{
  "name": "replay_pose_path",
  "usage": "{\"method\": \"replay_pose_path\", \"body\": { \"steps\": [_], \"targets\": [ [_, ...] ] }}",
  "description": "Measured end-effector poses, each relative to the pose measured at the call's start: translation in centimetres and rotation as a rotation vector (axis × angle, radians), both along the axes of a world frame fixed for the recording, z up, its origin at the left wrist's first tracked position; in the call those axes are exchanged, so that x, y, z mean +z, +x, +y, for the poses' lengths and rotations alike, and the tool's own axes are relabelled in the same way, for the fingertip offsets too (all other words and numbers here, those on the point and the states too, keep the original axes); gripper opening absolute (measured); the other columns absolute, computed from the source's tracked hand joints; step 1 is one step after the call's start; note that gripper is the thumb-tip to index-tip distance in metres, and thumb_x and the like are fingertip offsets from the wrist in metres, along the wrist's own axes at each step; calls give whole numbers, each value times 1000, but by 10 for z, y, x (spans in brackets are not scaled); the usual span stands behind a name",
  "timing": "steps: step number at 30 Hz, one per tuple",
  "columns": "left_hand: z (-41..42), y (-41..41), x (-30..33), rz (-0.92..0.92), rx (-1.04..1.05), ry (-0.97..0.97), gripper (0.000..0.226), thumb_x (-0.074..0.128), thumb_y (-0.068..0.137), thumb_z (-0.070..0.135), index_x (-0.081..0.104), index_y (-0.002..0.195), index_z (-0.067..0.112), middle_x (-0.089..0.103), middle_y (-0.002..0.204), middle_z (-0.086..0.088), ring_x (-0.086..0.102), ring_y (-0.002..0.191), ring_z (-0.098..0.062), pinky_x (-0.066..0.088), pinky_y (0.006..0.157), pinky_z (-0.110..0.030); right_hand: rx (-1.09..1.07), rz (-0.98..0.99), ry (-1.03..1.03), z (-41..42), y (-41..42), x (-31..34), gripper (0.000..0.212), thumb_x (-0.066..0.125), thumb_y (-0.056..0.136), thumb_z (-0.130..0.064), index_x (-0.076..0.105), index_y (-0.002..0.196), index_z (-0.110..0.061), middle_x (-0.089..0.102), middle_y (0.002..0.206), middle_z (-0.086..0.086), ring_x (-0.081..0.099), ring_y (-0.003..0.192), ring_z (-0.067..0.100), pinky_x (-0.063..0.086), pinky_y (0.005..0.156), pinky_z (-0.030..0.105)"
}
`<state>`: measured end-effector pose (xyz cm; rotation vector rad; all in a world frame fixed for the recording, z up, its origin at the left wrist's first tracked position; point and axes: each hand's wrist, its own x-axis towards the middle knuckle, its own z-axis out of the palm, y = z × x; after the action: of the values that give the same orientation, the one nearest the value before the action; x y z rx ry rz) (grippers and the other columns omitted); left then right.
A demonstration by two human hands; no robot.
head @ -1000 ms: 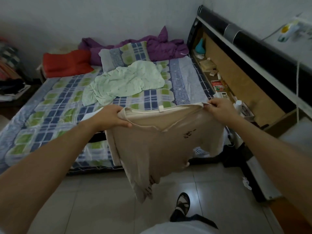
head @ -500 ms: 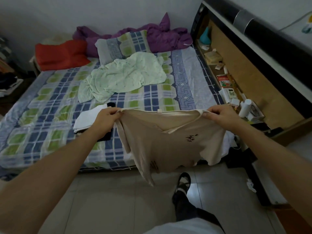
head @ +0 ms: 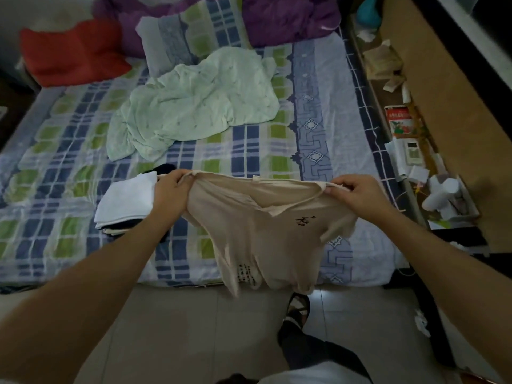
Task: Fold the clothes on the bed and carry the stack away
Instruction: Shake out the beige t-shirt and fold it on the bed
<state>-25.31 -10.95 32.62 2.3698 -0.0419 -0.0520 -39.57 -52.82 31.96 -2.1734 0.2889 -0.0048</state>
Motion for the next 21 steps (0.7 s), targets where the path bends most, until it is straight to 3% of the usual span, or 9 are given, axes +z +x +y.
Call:
{"method": "replay_pose_path", "body": {
  "steps": [4,8,12,14,21],
  "targets": [
    [-8,31,-8,-110,-134,202,27,51,105,41,71,105,23,67,95,7,57,86,-12,41,79,-31,-46,-35,-71,-19,45,-20,13,69,96,-38,76,105,-31,68,92,-20,63,87,-2,45,73,14],
    [-6,65,-11,-163,-227,340,28,52,104,47,61,87,28,56,79,9,52,75,-13,37,69,-33,-23,-102,-196,-29,81,-32,5,60,101,-34,65,98,-34,63,84,-17,58,79,5,43,67,21],
    [-4,97,-17,-192,-295,377,40,47,101,59,44,72,30,48,67,11,44,61,-8,34,60,-33,-21,-87,-269,-31,114,-40,11,56,103,-35,61,94,-30,60,77,-14,56,72,4,42,60,26],
    [-3,113,-22,-169,-324,365,44,45,98,64,45,72,27,50,65,9,47,60,-9,37,58,-36,-31,-51,-283,-31,129,-41,13,56,103,-36,62,95,-27,61,75,-12,57,71,7,45,61,30],
    [-12,182,-61,-71,-364,231,35,56,102,47,42,72,34,51,66,11,51,64,-6,37,65,-34,-32,80,-378,-21,172,-49,17,54,105,-34,66,104,-22,64,80,-4,61,76,20,43,65,34]
  ]
}}
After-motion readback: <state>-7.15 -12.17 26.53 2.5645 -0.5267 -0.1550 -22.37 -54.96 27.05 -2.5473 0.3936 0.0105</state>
